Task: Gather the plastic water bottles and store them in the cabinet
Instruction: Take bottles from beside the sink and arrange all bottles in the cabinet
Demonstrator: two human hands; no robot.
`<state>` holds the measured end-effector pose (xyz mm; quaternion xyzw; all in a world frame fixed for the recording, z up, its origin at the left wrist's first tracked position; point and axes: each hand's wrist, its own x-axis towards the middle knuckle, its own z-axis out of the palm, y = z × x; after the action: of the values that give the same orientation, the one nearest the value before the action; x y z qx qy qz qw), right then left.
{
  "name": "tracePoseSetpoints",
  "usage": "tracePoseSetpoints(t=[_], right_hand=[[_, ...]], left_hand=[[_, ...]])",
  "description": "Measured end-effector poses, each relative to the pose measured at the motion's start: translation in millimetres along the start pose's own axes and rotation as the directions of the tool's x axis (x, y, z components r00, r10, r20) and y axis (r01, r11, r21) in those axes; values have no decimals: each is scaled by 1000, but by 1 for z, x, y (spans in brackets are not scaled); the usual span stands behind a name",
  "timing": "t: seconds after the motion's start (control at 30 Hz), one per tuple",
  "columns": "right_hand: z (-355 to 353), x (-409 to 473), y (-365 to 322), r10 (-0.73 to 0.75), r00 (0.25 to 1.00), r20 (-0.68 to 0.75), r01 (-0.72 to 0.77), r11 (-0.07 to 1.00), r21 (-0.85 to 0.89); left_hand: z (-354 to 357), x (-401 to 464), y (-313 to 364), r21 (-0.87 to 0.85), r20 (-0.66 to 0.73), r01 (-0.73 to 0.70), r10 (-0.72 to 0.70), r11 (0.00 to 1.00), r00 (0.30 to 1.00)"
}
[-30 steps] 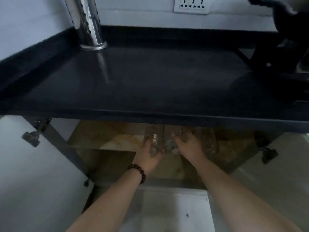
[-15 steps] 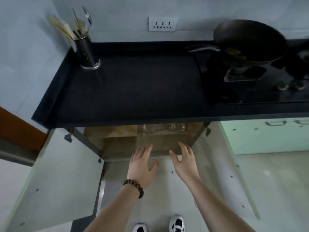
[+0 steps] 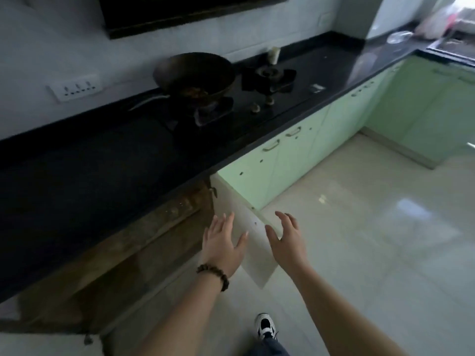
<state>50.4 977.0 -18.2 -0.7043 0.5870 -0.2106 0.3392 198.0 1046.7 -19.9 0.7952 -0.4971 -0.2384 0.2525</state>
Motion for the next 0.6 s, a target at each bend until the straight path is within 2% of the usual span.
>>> tracePoseSetpoints(t=[0.1,0.23,0.4,0.6], right_hand=[[-45,-2,34,119,983,-142,-118,993,16],[-106,-4,79,245,924,-295,-236,970,65],[-172,11,134,365,845,-390,-339,931,136],[-264,76,196,392,800,-454,-364,919,151]], left_hand=[[25,14,43,20,76,-114,112,993,991],[62,35,106,70,170,-241,227,968,959],[113,68,186,87,235,-363,335,928,913],[182,128,294,63,240,-448,422,892,874]])
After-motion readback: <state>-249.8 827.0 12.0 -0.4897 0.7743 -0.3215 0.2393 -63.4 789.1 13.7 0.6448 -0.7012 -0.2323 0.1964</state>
